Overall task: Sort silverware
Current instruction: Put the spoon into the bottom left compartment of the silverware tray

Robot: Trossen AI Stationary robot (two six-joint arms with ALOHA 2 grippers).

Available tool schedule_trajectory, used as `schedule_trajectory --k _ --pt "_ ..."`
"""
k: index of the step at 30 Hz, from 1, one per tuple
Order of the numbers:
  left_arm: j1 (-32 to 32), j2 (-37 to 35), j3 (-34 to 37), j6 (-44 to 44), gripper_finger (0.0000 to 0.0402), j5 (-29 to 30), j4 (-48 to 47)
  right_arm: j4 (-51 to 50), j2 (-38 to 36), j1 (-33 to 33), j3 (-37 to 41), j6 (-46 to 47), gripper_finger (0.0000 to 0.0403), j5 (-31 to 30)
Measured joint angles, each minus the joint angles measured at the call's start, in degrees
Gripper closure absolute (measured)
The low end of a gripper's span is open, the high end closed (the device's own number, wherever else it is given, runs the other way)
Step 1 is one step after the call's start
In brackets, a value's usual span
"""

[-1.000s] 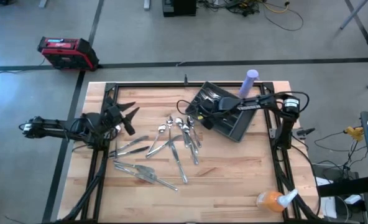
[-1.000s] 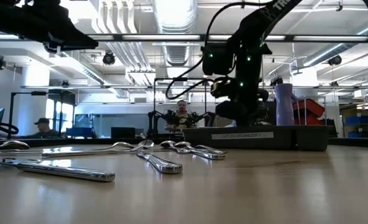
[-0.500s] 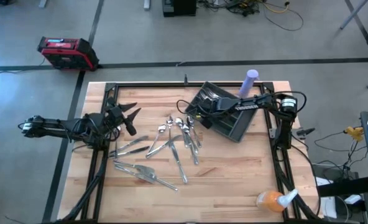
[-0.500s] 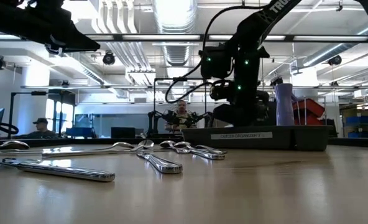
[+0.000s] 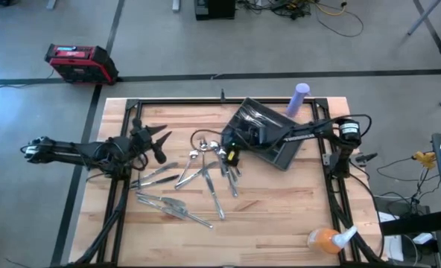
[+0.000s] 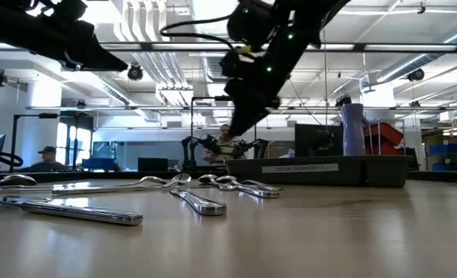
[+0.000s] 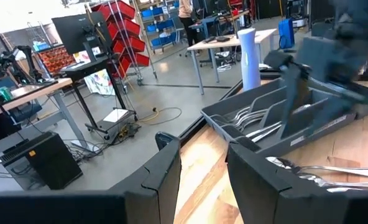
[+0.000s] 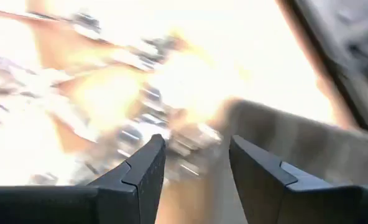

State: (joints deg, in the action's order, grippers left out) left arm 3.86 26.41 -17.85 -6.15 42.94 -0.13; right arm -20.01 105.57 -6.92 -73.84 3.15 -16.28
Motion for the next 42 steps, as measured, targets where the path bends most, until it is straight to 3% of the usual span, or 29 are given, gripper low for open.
schedule_trajectory --k 3,8,12,17,24,29,35,42 --pt "0.00 1.18 0.00 0.87 0.0283 -0.03 0.08 2.56 3.10 0.91 0.12 -9.39 0.0255 4.57" --pt "-0.02 2.06 0.00 1.20 0.0283 -0.04 0.12 1.88 6.05 2.12 0.13 -27.74 0.0260 4.81" --pt "-0.01 1.92 0.00 2.35 0.0283 -0.01 0.14 -3.14 6.51 2.00 -1.05 -35.03 0.0257 4.21" --pt "0.00 2.01 0.00 3.63 0.0283 0.02 0.14 -9.71 6.51 0.99 -3.06 -36.19 0.0252 2.13" --pt "-0.02 3.29 0.00 3.74 0.0283 0.02 0.14 -11.25 7.75 0.66 -1.86 -39.21 0.0259 1.21" --pt "0.00 3.90 0.00 3.77 0.0283 0.02 0.13 -11.38 9.40 2.50 -2.42 -35.45 0.0268 1.17" --pt "-0.01 3.85 0.00 3.29 0.0283 0.07 0.19 -10.56 9.29 6.88 -8.61 -32.70 0.0264 6.47" --pt "0.00 3.94 -0.02 2.58 0.0283 0.09 0.67 -11.52 9.04 5.48 -10.10 -37.53 0.0251 5.84"
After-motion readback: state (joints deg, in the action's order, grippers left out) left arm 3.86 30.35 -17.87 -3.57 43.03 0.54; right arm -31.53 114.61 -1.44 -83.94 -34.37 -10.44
